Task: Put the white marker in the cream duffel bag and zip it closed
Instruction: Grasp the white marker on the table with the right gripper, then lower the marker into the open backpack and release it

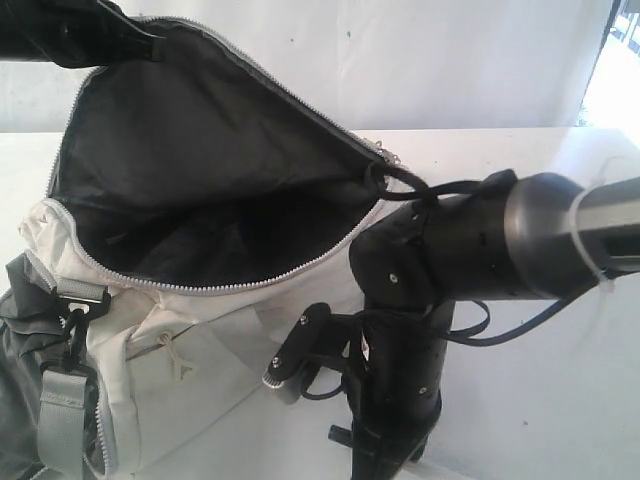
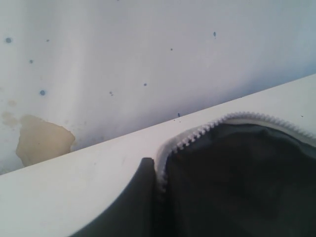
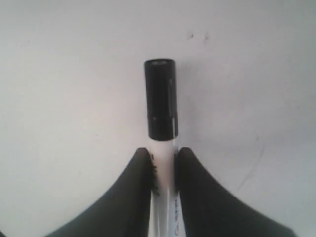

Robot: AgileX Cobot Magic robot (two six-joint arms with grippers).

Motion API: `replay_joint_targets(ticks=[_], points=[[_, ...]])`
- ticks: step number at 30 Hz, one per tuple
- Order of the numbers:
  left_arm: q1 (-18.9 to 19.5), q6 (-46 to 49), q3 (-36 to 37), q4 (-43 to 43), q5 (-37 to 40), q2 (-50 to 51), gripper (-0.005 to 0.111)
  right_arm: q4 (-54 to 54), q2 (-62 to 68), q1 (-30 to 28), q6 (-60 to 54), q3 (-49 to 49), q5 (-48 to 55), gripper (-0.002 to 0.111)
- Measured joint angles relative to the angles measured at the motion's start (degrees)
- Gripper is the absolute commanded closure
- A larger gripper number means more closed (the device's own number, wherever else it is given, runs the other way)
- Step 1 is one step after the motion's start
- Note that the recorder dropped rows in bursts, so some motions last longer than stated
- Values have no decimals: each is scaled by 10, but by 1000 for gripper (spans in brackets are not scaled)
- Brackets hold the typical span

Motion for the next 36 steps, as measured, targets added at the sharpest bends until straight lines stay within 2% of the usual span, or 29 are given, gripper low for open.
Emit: replay_joint_targets(ticks=[8, 13, 17, 27, 36], points=[[0, 0, 0, 0, 0, 0, 107, 0, -83, 0, 0, -39, 49, 108], [0, 0, 0, 0, 0, 0, 107, -8, -128, 0, 0, -70, 31, 108], [0, 0, 0, 0, 0, 0, 107, -14, -155, 0, 0, -98, -44, 108], [0, 0, 0, 0, 1, 0, 107, -24, -150, 0, 0, -118, -320, 108], [0, 0, 0, 0, 10, 0, 107, -27, -90, 0, 0, -120, -443, 108]])
